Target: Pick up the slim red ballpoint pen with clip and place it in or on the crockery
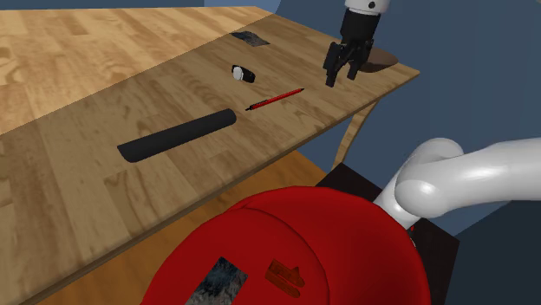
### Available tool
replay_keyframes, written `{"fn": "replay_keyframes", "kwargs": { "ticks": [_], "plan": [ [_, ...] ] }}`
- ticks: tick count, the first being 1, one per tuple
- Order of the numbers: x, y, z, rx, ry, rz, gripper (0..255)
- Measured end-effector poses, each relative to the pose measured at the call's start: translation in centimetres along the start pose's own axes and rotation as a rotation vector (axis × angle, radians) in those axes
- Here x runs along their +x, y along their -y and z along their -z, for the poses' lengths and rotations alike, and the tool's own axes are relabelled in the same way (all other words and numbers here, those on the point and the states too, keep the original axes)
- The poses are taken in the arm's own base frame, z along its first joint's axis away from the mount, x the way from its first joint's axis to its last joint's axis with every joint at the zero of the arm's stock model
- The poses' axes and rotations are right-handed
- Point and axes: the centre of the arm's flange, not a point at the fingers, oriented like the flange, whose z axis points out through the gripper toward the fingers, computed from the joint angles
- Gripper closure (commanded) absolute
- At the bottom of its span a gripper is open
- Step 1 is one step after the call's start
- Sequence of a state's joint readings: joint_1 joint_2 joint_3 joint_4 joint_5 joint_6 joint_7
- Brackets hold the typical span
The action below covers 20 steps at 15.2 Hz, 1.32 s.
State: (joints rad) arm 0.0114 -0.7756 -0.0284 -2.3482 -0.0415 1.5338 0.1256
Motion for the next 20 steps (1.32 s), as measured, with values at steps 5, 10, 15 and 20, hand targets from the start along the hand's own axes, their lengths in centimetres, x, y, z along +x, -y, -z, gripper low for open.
{"fn": "replay_keyframes", "kwargs": {
  "ticks": [5,10,15,20],
  "plan": [
    [-3.0,3.1,0.8,0.044,-0.076,-0.333,0],
    [-5.2,9.3,1.9,0.12,-0.198,-0.913,0],
    [-4.4,15.3,3.0,0.19,-0.303,-1.432,0],
    [-3.3,15.7,1.1,0.2,-0.312,-1.492,0]
  ]
}}
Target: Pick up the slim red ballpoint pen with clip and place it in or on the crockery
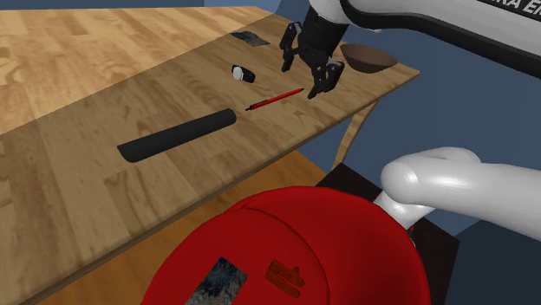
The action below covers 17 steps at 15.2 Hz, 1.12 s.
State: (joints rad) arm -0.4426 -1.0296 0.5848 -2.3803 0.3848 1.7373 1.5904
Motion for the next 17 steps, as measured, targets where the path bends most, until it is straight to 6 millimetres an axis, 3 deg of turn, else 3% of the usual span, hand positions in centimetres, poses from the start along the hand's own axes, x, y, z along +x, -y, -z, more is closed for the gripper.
{"fn": "replay_keyframes", "kwargs": {
  "ticks": [3,8,9,17],
  "plan": [
    [0.02,-0.03,-1.21,0.0,0.0,-0.002,0],
    [0.01,-0.06,-1.41,0.001,0.0,-0.002,0],
    [0.01,-0.06,-1.41,0.001,0.0,-0.002,255],
    [0.01,-0.06,-1.39,0.001,0.0,-0.002,255]
  ]
}}
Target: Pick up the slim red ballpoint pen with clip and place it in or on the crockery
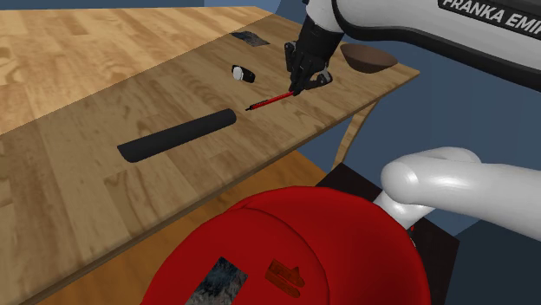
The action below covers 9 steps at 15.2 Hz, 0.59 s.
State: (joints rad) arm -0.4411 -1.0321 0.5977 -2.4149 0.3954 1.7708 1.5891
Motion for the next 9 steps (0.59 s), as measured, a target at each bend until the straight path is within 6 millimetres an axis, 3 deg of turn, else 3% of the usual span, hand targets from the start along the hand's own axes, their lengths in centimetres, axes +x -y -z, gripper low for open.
{"fn": "replay_keyframes", "kwargs": {
  "ticks": [3,9],
  "plan": [
    [0.0,0.1,0.2,0.0,0.0,0.0,255],
    [0.4,0.9,3.0,0.0,0.0,0.0,255]
  ]
}}
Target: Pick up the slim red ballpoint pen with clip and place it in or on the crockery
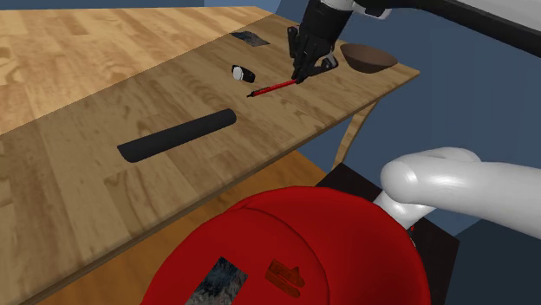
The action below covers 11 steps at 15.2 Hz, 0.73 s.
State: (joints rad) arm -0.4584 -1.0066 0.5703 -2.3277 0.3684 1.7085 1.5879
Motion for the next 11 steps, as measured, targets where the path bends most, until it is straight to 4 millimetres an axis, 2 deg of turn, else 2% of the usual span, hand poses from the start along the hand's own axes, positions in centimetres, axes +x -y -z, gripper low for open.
{"fn": "replay_keyframes", "kwargs": {
  "ticks": [11],
  "plan": [
    [0.5,1.7,5.6,0.0,0.0,0.0,255]
  ]
}}
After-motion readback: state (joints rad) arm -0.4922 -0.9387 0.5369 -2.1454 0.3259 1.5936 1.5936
